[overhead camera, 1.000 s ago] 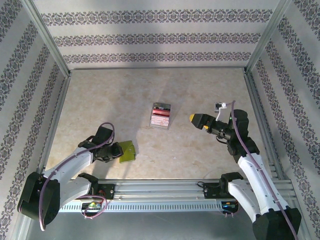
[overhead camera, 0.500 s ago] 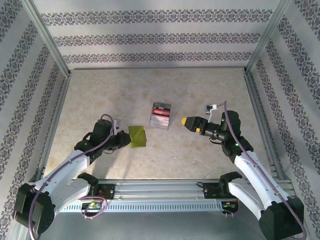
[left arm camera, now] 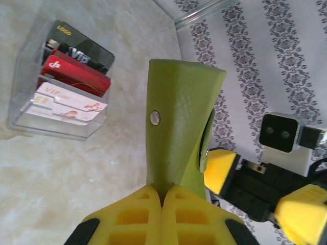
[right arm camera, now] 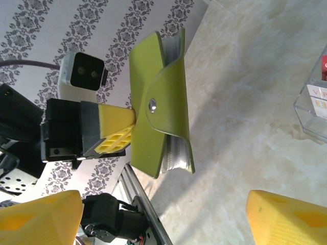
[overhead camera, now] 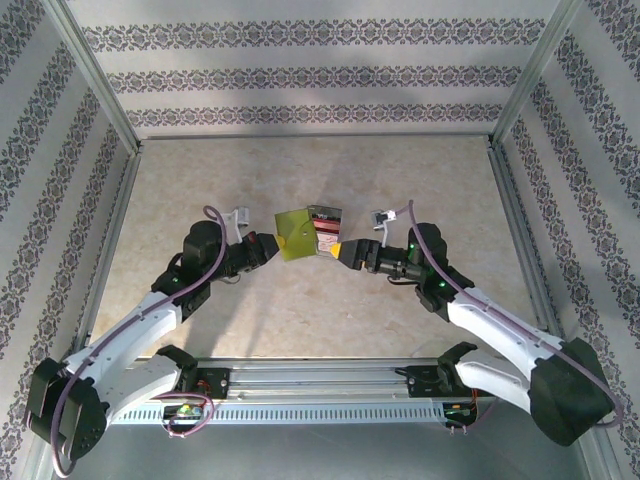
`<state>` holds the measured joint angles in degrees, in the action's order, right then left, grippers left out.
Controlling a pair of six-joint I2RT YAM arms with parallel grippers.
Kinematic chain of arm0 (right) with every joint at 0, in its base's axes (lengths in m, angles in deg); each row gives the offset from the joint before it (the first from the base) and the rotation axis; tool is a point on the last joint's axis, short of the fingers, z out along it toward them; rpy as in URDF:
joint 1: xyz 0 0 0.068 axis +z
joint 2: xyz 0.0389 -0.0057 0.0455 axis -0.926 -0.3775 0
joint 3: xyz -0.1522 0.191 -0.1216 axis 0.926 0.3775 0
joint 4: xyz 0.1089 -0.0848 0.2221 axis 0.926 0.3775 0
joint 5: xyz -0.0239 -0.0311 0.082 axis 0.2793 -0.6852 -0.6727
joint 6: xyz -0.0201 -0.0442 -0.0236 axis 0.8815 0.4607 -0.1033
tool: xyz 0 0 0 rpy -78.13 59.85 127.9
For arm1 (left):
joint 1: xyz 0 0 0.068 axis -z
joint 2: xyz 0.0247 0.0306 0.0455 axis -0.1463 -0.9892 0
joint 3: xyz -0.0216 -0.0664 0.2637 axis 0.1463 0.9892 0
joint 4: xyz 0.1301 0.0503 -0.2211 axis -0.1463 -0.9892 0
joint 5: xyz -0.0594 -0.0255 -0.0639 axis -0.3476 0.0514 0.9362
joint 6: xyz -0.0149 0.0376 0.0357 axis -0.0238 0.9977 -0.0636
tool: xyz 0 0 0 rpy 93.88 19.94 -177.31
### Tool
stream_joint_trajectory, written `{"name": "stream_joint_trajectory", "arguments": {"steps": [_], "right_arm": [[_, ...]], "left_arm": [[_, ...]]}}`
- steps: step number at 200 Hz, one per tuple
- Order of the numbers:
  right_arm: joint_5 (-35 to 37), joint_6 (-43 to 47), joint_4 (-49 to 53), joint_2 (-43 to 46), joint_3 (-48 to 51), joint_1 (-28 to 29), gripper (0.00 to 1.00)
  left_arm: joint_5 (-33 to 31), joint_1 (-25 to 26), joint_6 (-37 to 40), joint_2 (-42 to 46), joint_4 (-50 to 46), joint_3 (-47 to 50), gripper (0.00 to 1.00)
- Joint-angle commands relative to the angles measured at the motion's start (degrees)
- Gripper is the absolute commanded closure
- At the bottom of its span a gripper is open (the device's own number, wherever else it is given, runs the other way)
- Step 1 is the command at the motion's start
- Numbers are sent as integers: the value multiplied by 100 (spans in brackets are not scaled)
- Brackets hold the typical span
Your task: Take the credit cards out of the card holder
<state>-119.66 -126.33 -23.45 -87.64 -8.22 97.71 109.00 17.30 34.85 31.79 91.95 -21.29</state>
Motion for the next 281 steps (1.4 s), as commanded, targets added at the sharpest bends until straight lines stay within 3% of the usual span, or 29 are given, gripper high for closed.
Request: {"name": "stream_joint_trajectory", "arguments": {"steps": [1, 58, 155, 204, 241, 281], "right_arm": [[284, 103, -516, -195, -72, 179, 19], [306, 103, -822, -713, -383, 527, 28], [355, 51, -739, -949, -513, 613, 69], [403, -62, -735, -835, -505, 561, 92], [238, -191, -751, -397, -405, 199, 95], [-241, -621, -1123, 166, -346, -493, 97]], "left_arm": [[136, 133, -261, -59, 718, -193, 100], [50, 350, -287, -282, 820, -258, 100], [-160, 437, -305, -378, 620, -263, 100], [-269, 442, 129, -254, 145, -436, 65], [-693, 393, 747, 224, -548, -694, 37], [-727, 359, 1036, 644, -131, -759, 15]]}}
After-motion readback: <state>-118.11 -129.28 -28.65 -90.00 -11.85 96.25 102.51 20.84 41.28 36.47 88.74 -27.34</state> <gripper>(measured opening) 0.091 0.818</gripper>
